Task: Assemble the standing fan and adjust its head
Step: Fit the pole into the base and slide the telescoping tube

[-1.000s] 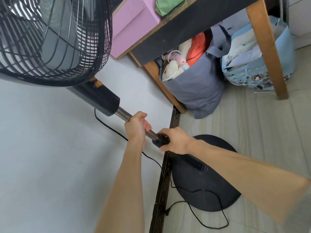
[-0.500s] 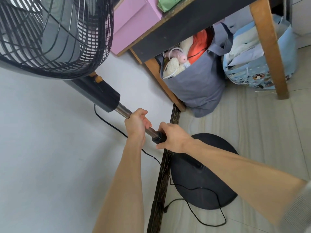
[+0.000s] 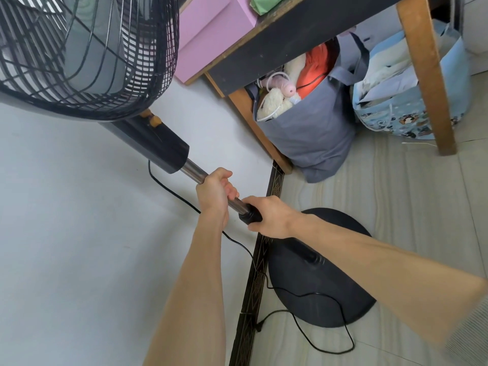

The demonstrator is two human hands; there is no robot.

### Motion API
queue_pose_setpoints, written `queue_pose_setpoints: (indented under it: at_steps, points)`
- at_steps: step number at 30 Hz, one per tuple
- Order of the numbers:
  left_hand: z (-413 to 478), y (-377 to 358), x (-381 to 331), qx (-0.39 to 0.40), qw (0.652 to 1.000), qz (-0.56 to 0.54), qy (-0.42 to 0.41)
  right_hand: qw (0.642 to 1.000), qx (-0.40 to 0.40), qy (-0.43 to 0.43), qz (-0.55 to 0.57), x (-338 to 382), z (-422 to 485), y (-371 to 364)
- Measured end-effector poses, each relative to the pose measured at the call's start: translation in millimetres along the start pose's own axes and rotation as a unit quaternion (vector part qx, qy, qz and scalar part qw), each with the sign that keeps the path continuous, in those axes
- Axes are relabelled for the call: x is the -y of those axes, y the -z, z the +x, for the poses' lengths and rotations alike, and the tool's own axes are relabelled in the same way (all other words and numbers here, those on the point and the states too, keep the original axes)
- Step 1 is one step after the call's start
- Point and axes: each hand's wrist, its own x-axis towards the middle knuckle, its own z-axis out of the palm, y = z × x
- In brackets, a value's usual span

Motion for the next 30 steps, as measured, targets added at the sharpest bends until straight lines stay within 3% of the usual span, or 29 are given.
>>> queue_pose_setpoints:
  at_steps: [7,12,17,23,27,30]
  points:
    - [-0.2,0.1,1.1,-0.003,1.0,0.003,0.002,0.998,-0.034,-0.029,-0.032,3.1,-0.5,-0.6]
    - [1.1,-0.1,0.2,-0.003,1.0,0.001,0.001,0.999,0.015,-0.018,-0.03,5.6,0.3,1.8]
    - [-0.2,-1.2,0.8,-0.008,1.0,0.001,-0.002,0.993,-0.034,-0.056,-0.095,8.9,-3.1,1.5]
    - [-0.8,-1.2,1.7,-0.011,1.0,0.001,-0.004,0.999,0.004,-0.028,-0.035,4.1,-6.0,2.3]
    - [-0.9,-2.9,1.6,-0.004,1.0,0.003,-0.005,0.996,-0.044,-0.053,-0.064,6.0,-5.9,1.4]
    - [-0.9,-3.4,1.4,0.0,1.0,0.003,-0.004,0.998,-0.037,-0.037,-0.043,5.6,-5.1,2.7]
